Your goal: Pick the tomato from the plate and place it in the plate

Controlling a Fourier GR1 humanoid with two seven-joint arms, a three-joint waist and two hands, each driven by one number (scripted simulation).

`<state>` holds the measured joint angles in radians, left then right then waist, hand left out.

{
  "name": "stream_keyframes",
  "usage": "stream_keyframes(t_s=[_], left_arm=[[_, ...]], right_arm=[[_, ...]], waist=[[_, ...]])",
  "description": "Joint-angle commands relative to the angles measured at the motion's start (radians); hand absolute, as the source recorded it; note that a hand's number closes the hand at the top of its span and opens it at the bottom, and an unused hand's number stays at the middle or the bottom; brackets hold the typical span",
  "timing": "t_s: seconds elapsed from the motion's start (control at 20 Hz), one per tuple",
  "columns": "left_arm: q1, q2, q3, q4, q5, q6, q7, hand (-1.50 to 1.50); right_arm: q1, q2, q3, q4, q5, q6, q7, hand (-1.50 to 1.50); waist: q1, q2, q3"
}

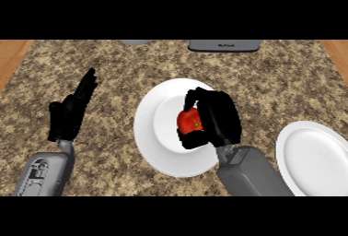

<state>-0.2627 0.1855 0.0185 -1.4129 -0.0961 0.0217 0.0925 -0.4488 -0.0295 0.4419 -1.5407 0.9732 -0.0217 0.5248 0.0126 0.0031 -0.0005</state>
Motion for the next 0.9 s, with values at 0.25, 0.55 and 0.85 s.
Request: stream_keyframes(t_s=[0.25,0.55,0.85], left_arm=[[-0.002,-0.023,-0.018,-0.007,-0.015,0.003,0.007,0.00],[-0.016,-0.023,-0.004,0.019,-0.018,0.003,0.001,0.00],[0.000,-0.022,-0.002,0.029,-0.025,0.001,-0.025,0.00]], right_arm=[[-0.161,0.029,0.088,0.460,-0.180,-0.248,0.098,-1.50],[-0.277,0.029,0.190,0.694,-0.426,-0.462,-0.019,-1.50],[-0.237,0.029,0.080,0.526,-0.608,-0.549,-0.196,-1.50]], waist=[[0.024,0.005,0.001],[0.034,0.007,0.001],[0.015,0.003,0.002]])
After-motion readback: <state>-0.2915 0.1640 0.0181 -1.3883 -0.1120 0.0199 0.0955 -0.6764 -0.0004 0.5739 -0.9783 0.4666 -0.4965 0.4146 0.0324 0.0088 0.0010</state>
